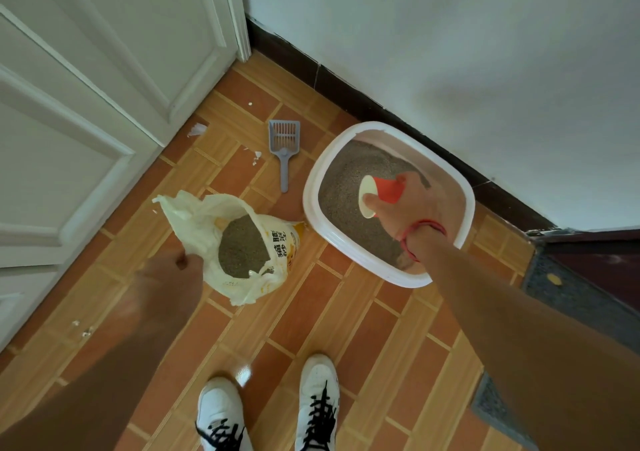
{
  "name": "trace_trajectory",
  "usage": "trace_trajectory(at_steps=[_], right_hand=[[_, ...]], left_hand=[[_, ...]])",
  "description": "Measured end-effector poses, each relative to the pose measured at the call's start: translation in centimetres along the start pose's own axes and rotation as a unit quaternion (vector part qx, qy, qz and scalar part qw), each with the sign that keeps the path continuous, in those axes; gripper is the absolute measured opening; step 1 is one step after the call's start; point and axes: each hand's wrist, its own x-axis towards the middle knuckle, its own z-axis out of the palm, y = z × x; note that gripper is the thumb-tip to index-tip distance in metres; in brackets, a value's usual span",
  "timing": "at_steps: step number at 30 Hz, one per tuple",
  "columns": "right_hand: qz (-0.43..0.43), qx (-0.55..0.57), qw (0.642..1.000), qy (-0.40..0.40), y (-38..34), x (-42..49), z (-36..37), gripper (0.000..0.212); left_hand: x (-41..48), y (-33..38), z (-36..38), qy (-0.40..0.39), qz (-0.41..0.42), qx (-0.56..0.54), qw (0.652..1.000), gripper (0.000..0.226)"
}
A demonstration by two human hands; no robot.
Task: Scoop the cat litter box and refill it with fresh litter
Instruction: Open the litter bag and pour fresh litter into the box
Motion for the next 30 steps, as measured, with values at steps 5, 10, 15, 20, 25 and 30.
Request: trace_trajectory(at_steps=[5,10,15,20,25,30], right_hand=[[-0.054,0.063,0.995,-0.052,-4.4,-2.4,1.0,0.062],[-0.124,0.153,0.974,-0.115,-9.2,-5.5,1.2,0.051],[-0.153,0.178,0.945,-0.229,-12.8,-9.2,3.9,0.064],[-0.161,0.11,0.936,-0.293,-13.4,-10.5,7.1,0.049],[-0.027,-0.014,0.936,-0.351,-10.8,-9.8,11.7,0.043],[-0.114,-0.19,0.941,-0.256,-13.7,-10.1,12.4,0.083]], left_hand=[[0.3,-0.1,-0.5,-0.003,0.006,-0.033,0.999,0.03],[0.3,-0.4,-1.6,-0.016,0.006,-0.063,0.998,0.029],[0.5,-0.4,-2.3,-0.04,-0.027,-0.064,0.997,0.024],[1.0,-1.0,-2.7,-0.065,-0.029,-0.047,0.996,0.026],[1.4,-2.1,-2.6,-0.059,-0.006,-0.088,0.994,0.024],[1.1,-2.7,-3.2,-0.057,0.009,-0.088,0.994,0.023]])
